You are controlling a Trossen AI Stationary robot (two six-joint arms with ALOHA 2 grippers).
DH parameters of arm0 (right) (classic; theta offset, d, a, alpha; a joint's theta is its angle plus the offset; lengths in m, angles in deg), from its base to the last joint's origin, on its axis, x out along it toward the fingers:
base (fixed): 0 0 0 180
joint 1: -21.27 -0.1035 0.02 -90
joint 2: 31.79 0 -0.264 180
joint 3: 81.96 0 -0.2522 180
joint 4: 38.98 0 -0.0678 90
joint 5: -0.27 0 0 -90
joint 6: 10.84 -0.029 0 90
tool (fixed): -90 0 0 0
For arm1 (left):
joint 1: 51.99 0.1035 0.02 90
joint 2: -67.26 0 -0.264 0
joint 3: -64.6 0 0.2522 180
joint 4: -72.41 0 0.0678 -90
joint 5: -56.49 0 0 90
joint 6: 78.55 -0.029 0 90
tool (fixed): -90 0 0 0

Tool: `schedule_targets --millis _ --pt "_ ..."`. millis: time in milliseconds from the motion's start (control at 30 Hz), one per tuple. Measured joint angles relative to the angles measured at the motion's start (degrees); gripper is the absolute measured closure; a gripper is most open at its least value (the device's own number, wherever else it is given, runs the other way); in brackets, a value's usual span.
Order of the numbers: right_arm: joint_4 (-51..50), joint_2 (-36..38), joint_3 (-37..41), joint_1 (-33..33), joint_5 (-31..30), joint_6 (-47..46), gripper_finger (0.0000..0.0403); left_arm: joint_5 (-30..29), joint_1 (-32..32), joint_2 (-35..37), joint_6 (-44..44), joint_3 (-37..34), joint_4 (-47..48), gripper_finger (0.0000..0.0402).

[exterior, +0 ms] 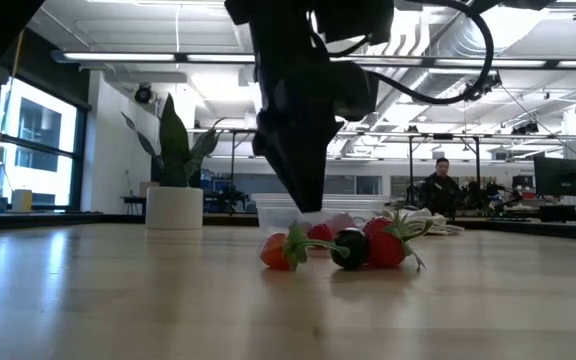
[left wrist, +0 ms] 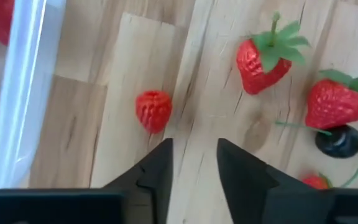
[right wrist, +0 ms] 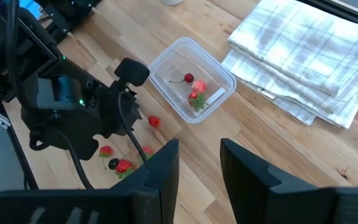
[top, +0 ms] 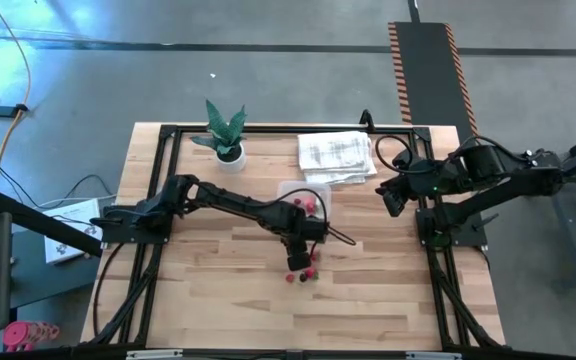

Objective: Pick and placing Produce into tupperware
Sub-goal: Put the raspberry into the transparent bin

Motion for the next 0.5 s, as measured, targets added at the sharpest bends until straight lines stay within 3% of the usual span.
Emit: schedule_targets --millis 267,500 --pt "0.0 0.0 0.0 0.01 0.0 0.61 0.0295 1.37 1.81 0.02 -0.85 0.19 -3.61 0.0207" --pt "0.0 0.0 0.0 0.02 0.0 0.63 0.0295 1.33 2.67 0.06 -0.02 -1.88 -5.41 0.0197"
